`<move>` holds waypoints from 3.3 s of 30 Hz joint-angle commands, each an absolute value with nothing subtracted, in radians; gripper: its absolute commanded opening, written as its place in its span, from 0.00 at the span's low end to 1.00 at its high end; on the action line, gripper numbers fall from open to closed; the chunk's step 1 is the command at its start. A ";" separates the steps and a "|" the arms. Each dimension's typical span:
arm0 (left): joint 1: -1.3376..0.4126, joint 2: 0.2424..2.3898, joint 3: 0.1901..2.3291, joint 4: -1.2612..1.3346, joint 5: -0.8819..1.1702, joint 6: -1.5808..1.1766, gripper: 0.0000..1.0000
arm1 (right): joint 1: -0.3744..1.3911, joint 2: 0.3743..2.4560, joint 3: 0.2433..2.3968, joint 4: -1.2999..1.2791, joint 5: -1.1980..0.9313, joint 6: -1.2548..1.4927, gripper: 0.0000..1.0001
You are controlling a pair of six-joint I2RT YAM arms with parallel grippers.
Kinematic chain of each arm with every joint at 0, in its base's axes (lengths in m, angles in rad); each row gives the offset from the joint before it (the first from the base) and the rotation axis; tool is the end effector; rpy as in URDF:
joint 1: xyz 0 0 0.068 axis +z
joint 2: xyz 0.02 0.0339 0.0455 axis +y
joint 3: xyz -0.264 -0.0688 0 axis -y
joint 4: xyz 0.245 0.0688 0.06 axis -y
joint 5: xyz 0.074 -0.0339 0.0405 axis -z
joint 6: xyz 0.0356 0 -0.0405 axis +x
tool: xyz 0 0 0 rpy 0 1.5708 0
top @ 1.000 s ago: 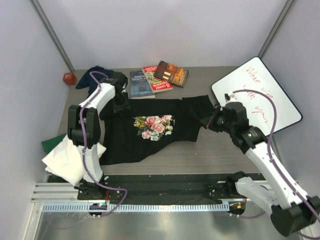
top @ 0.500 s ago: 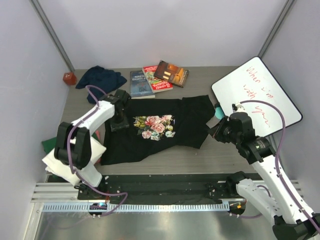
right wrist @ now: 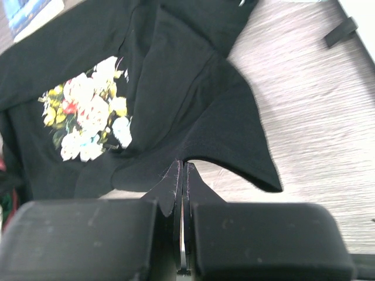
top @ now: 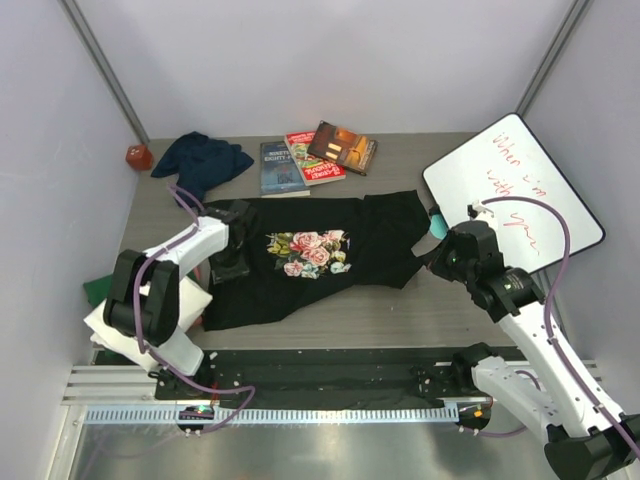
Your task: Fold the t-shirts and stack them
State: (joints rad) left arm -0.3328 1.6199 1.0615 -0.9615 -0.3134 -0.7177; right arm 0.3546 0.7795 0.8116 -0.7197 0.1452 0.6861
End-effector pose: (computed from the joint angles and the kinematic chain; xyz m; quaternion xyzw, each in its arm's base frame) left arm 0.2664 -0.0805 0.1905 -0.1928 0.9684 0.1224 0.1000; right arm 0.1514 0.0506 0.2976 0.1793 0.8842 0.1550 0.4024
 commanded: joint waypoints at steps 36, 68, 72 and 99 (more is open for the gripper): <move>-0.353 1.496 0.943 -1.109 -0.198 -0.801 0.38 | 0.357 0.850 0.864 -0.591 0.192 0.653 0.01; -0.373 1.577 0.973 -1.157 -0.371 -0.861 0.43 | 0.354 0.808 0.893 -0.621 0.233 0.635 0.01; -0.373 1.600 0.965 -1.128 -0.367 -0.861 0.43 | 0.354 0.796 0.905 -0.630 0.247 0.627 0.01; -0.373 1.611 0.959 -1.111 -0.299 -0.838 0.00 | 0.348 0.825 0.950 -0.644 0.235 0.620 0.01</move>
State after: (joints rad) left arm -0.3672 1.6630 0.9398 -1.0863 -0.2974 -0.8337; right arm 0.3531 0.8188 0.9070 -0.6750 0.2157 0.6308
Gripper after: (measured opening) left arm 0.008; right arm 0.017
